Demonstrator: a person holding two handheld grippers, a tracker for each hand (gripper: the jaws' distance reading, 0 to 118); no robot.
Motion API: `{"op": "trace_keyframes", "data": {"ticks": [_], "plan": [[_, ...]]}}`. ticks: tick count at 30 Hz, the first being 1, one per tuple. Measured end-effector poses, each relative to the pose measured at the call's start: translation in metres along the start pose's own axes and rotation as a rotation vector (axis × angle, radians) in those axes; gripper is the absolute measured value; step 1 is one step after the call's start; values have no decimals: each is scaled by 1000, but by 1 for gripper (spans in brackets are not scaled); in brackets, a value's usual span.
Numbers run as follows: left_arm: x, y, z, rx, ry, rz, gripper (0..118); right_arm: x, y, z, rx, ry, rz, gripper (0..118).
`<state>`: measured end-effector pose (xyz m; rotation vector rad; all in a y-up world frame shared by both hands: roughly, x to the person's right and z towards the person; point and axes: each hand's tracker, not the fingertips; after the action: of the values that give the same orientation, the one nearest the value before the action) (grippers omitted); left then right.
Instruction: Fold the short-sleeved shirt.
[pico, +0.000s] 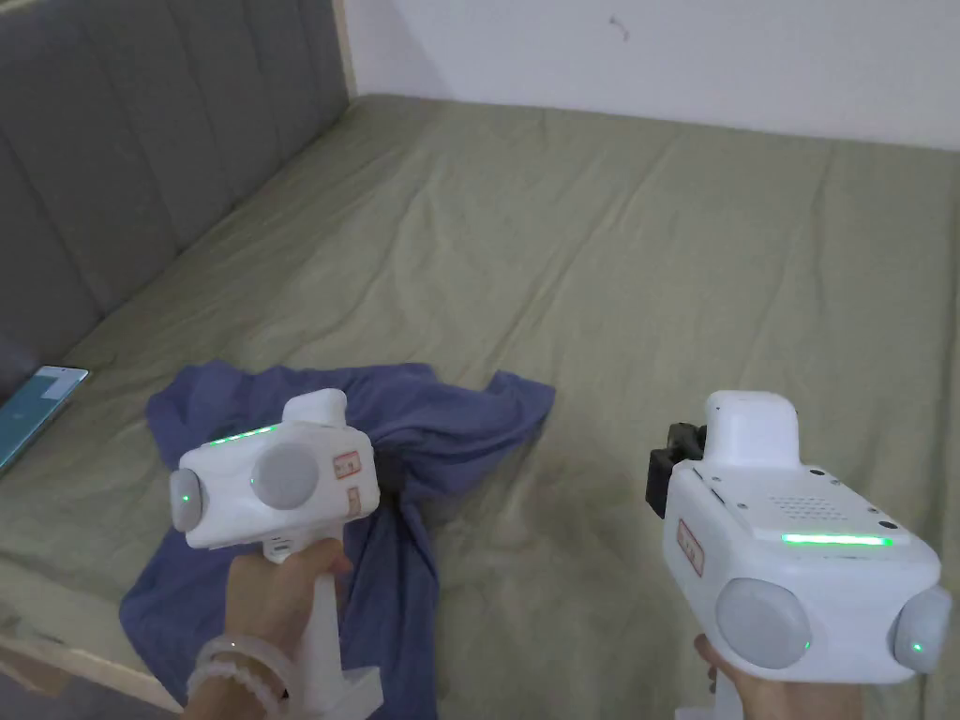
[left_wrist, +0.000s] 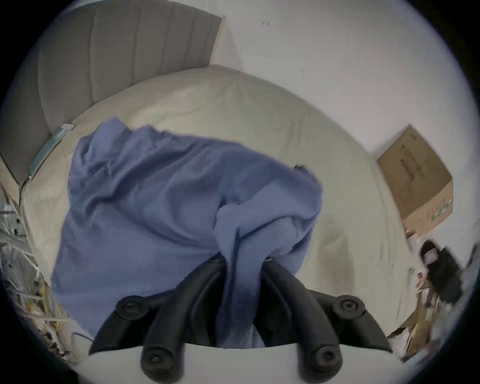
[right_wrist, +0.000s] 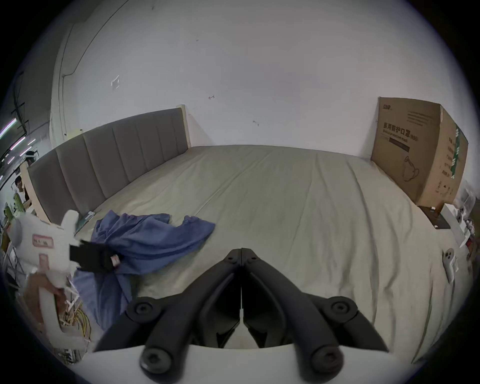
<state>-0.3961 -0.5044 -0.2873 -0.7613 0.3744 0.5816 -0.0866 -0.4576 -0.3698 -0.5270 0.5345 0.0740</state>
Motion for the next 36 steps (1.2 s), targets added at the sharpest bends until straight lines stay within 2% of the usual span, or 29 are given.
{"op": "trace_keyframes", "data": {"ticks": [4, 9, 15, 20, 24, 30, 32, 33, 34, 35, 36], "plan": [[40, 41, 33, 104, -33, -114, 13, 24, 7, 15, 33, -40, -28, 0], [161, 74, 84, 208, -202, -338, 13, 73, 16, 51, 89, -148, -106, 0], [309, 65, 136, 305, -491, -530, 13, 152, 16, 112, 160, -345, -149, 0], [384, 18, 143, 311, -630, -593, 13, 219, 1, 169, 178, -504, -208, 0], [407, -56, 89, 87, -607, -639, 13, 261, -24, 201, 137, -606, -216, 0], [387, -195, -37, -340, -414, -695, 13, 288, -57, 214, 71, -636, -260, 0], [379, -226, -53, -379, -368, -744, 13, 288, -64, 211, 44, -637, -256, 0], [374, -234, -55, -341, -344, -759, 14, 288, -66, 208, 32, -634, -252, 0], [372, -237, -54, -319, -355, -760, 15, 288, -68, 206, 25, -629, -249, 0], [371, -234, -53, -300, -372, -763, 24, 286, -69, 203, 16, -624, -248, 0], [371, -230, -51, -295, -371, -760, 56, 285, -69, 199, 9, -618, -247, 0]]}}
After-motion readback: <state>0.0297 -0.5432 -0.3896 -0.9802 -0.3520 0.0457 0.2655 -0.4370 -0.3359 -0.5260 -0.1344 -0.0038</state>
